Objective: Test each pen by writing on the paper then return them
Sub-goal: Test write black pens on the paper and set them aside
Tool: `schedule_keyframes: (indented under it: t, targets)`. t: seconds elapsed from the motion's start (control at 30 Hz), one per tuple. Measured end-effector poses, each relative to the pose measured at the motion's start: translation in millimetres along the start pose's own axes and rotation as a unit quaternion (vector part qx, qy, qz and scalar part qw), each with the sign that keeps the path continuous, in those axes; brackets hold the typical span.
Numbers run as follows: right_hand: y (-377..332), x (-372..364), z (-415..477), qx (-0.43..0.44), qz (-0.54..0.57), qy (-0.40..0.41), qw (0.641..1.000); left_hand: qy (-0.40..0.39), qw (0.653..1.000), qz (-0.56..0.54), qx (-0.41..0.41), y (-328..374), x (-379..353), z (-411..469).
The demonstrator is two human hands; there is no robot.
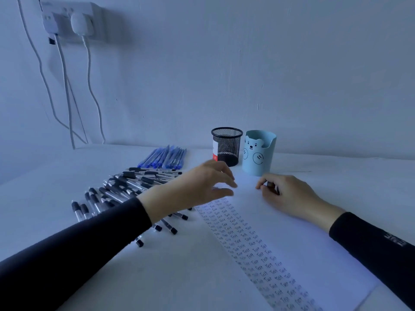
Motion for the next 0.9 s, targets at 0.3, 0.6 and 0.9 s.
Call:
schedule_keyframes:
  t: [0.3,0.6,0.9]
  targets:
    - [-25,-3,0,0.071,0.083,0.039,0.993,0.010,0.988,0.029,0.151,-44,34,-24]
    - [-44,-16,29,0.096,0.123,-0.029,0.987,-0.074,0.975,0.029,0.209,-40,26,-30]
    - [-44,32,41,-0.140,0.609,-0.031,0.780,-0.079,0.966,0.112,0.217,-21,24,-29]
Point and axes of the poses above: each hand's wrist, its own z-axis towards the middle knuckle, its own x-axis out of the back of the hand, y = z × x, the point moved 1 cm from there along z, towards the middle knuckle, and after that the axes turned 9 degrees about y, right-handed, at the moved point
